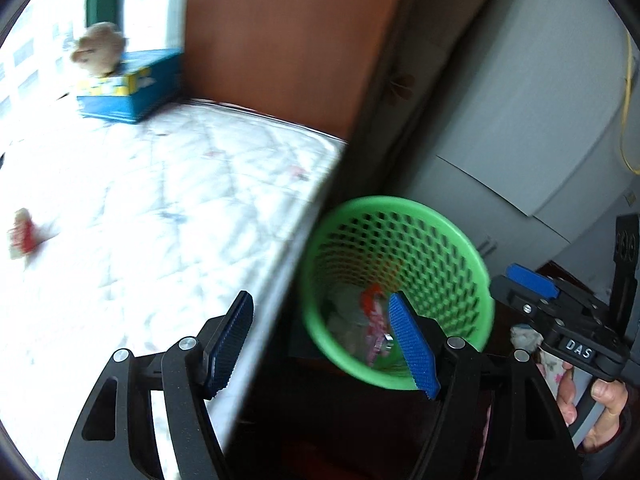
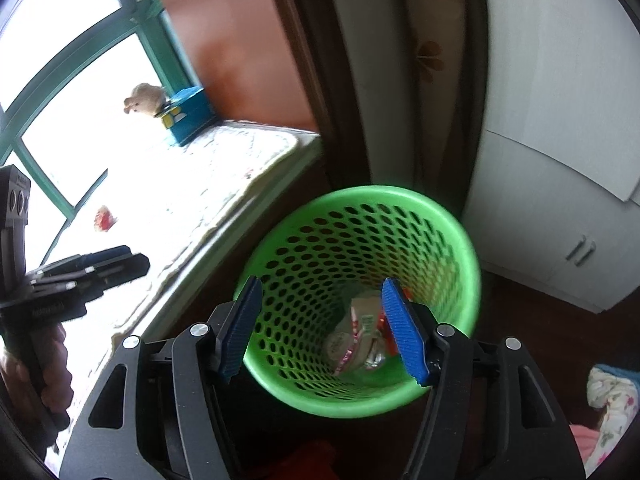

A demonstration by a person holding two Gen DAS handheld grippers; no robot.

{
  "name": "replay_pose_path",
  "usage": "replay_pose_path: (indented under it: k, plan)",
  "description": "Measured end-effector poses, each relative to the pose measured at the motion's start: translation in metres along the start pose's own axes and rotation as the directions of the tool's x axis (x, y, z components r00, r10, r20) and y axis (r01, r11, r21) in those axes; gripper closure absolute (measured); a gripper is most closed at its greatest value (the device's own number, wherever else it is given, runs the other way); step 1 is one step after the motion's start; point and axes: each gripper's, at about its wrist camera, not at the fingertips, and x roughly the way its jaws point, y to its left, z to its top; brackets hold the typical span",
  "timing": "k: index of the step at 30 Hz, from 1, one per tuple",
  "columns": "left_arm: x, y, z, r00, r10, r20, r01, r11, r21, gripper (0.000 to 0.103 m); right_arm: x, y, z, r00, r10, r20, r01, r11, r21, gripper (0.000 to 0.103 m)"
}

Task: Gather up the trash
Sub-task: 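Move both grippers back over the mattress toward the crumpled tissue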

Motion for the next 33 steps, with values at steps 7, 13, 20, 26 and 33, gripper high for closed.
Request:
replay_pose_path:
  k: [7,13,20,26,33]
  plan:
    - [-0.031,0.065,0.003,0.990,0.133,0.048,-0.129,0.988,-0.082,0.035,0.012,0.040,0.004,0.999,0.049,-0.017,-0.050,0.997,-0.067,0.033]
    - [-0.052,0.133,0.012,0.956,0.282,0.077,-0.266,0.948,-0.173,0.025,0.025,0.078,0.009,0.995,0.091,-0.036,-0.095,0.988,-0.120,0.029]
    - [-0.060,0.211,0.020,0.926,0.372,0.058,-0.342,0.896,-0.284,0.023,0.045,0.123,0.015,0.988,0.138,-0.072,-0.149,0.972,-0.183,0.029]
    - [-0.046,0.262,0.027,0.913,0.408,0.010,-0.377,0.852,-0.363,0.022,0.062,0.162,0.014,0.979,0.175,-0.106,-0.196,0.950,-0.243,0.026]
    - [-0.019,0.300,0.037,0.926,0.377,-0.037,-0.358,0.841,-0.406,0.022,0.085,0.202,0.017,0.967,0.209,-0.143,-0.242,0.927,-0.287,0.025]
